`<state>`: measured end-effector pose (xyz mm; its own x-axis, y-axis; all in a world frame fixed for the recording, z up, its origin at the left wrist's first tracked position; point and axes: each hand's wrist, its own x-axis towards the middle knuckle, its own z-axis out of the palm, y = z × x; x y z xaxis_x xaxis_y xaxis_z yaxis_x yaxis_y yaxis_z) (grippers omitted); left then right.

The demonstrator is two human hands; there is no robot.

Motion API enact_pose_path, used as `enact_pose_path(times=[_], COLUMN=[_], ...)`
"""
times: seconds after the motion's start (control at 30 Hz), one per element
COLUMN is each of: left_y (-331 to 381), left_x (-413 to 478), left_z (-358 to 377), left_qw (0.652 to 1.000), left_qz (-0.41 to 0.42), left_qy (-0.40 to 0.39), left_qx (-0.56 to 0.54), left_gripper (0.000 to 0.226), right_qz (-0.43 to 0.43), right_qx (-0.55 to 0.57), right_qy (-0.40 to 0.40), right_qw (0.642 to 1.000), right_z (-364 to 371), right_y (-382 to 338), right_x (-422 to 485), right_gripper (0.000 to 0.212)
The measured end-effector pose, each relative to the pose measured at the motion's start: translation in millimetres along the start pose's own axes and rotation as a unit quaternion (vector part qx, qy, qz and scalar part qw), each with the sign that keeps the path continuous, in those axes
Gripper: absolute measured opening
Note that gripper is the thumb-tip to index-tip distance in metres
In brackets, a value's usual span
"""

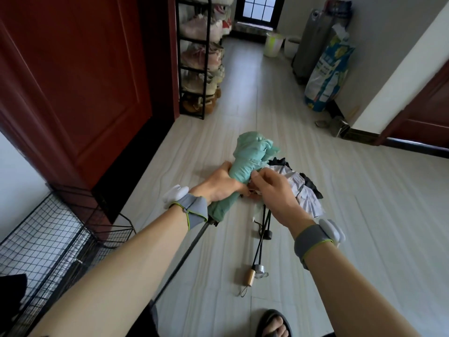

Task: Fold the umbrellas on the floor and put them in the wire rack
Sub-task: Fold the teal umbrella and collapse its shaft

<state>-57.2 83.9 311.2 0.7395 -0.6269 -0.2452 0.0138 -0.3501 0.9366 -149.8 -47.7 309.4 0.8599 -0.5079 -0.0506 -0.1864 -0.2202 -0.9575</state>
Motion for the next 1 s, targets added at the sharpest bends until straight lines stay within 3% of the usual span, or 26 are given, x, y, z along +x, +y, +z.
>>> enact_pose_path(times=[0.13, 0.27, 0.67, 0.73, 0.83, 0.93, 1.0], left_y=[-5.2, -6.4, -8.1, -13.6, -25.8, -32.2, -35.4], left_x=[-0.2, -6.9, -0.5, 5.5, 13.3, 14.4, 11.9], left_z=[10.0, 23.1, 32.6, 36.9, 39.2, 43.4, 53.2], left_qw=[0.999, 0.997, 0.996, 0.979, 0.922, 0.903, 0.881], left_qz=[0.002, -0.017, -0.047, -0.049, -0.032, -0.012, 0.046], left_qy=[-0.04, -0.046, 0.05, 0.106, 0.228, 0.226, 0.233], left_qx=[-0.025, -0.066, 0.062, 0.169, 0.311, 0.366, 0.409], left_gripper=[0.033, 0.011, 0.032, 0.039, 0.03, 0.031, 0.035], right_qz=[0.016, 0.003, -0.006, -0.021, -0.029, -0.014, 0.011], right_qx=[-0.034, -0.195, -0.334, -0.349, -0.349, -0.344, -0.296], right_qy=[0.001, 0.005, 0.004, 0.015, 0.015, 0.021, 0.042], right_qw=[0.999, 0.981, 0.942, 0.937, 0.937, 0.939, 0.954], right_z=[-1.3, -6.3, -10.4, -5.8, 8.9, 20.5, 15.6], right_y=[2.5, 2.8, -1.4, -9.1, -19.7, -19.8, -18.0], right_x=[-0.8, 3.7, 0.8, -2.0, -5.0, -7.0, -3.7], right_gripper=[0.032, 0.033, 0.032, 0.031, 0.038, 0.041, 0.044])
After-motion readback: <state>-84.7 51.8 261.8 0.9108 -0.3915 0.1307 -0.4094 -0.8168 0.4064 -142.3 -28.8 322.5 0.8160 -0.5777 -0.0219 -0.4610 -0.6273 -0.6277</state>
